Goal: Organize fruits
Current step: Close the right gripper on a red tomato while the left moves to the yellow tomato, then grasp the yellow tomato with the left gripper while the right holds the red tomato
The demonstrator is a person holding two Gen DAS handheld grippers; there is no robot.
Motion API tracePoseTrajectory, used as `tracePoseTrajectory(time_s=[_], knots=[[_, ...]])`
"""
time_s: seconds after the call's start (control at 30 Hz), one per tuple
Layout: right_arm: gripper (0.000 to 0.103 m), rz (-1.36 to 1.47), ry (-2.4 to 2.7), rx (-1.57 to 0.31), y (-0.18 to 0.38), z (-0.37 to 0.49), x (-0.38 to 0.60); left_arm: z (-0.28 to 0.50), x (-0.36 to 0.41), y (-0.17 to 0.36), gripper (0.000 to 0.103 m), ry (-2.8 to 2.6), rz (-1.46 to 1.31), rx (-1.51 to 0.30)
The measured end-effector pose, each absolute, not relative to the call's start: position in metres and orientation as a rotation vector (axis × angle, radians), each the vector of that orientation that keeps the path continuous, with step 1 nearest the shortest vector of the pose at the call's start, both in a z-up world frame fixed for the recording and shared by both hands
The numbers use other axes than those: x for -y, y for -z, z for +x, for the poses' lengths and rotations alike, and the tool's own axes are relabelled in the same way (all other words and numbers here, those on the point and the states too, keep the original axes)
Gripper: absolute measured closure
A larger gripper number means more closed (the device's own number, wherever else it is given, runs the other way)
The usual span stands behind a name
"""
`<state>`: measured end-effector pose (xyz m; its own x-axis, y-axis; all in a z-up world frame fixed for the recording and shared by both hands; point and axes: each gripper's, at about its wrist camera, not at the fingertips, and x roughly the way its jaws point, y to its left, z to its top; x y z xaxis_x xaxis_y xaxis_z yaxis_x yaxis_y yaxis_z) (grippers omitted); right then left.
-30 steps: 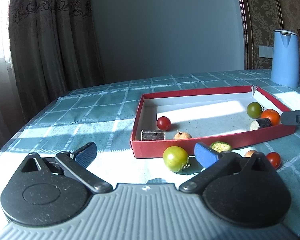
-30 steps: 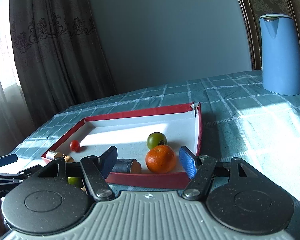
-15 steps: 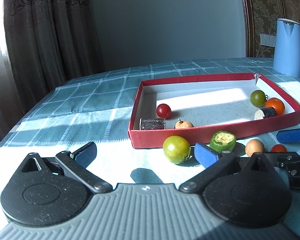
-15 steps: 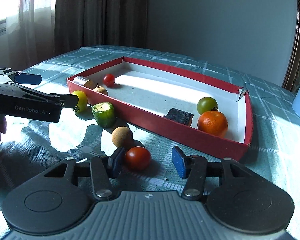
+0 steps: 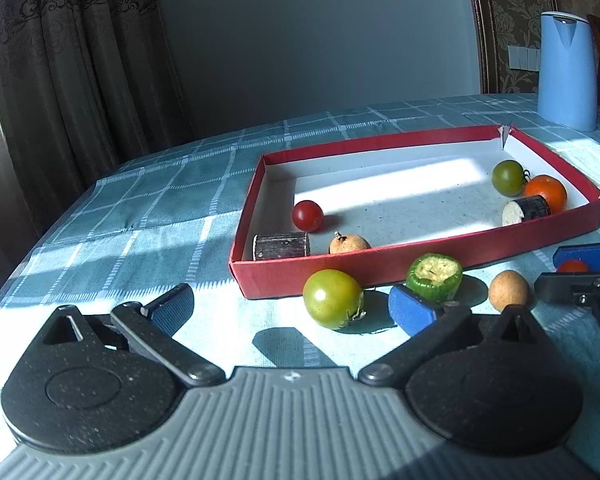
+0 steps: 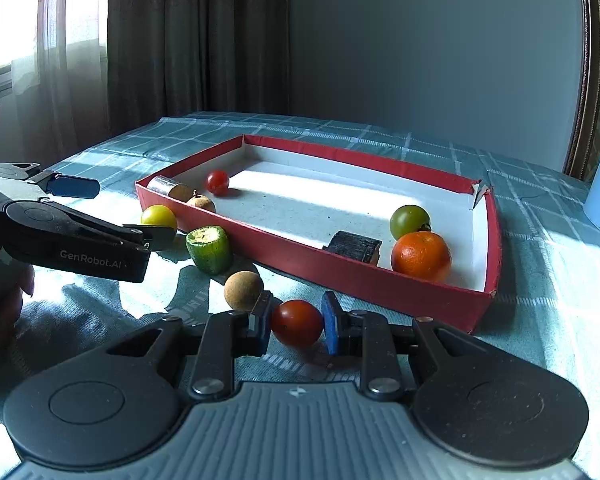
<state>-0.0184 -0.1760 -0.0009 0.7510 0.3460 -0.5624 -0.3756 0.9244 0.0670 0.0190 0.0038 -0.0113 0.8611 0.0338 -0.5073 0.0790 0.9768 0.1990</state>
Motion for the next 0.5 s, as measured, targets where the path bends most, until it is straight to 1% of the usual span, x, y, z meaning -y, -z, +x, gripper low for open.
tracePoseTrajectory(time_s=[0.03, 0.13, 0.17, 0.23, 0.3, 0.33, 0.37, 0.4, 0.5], knots=[[0.077, -0.046, -0.392, -0.608, 0.0012, -0.0177, 0.1769, 0.0192, -0.0027, 0.0115, 0.006, 0.031, 0.219, -0.534], [0.077, -0.039, -0.388, -0.641, 0.0041, -0.0136, 0.1769, 0.0221, -0.0029, 0.0126, 0.01, 0.048, 0.212, -0.553], [0.078, -0.036, -0.387, -0.648, 0.0051, -0.0126, 0.1768, 0.0231, -0.0032, 0.0131, 0.015, 0.051, 0.21, -0.56], [0.077, -0.032, -0.386, -0.644, 0.0053, -0.0131, 0.1777, 0.0251, -0.0029, 0.0142, 0.019, 0.062, 0.21, -0.575], [0.077, -0.032, -0.386, -0.645, 0.0056, -0.0127, 0.1773, 0.0257, -0.0011, 0.0149, 0.028, 0.092, 0.216, -0.582], [0.077, -0.033, -0.386, -0.646, 0.0056, -0.0126, 0.1773, 0.0258, 0.0009, 0.0154, 0.036, 0.109, 0.224, -0.585], [0.077, -0.033, -0.386, -0.647, 0.0057, -0.0124, 0.1772, 0.0257, 0.0024, 0.0157, 0.039, 0.118, 0.232, -0.586], [0.078, -0.033, -0.386, -0.648, 0.0058, -0.0121, 0.1771, 0.0243, 0.0048, 0.0159, 0.04, 0.126, 0.244, -0.579], [0.078, -0.037, -0.388, -0.652, 0.0062, -0.0113, 0.176, 0.0227, 0.0065, 0.0162, 0.05, 0.147, 0.248, -0.575]])
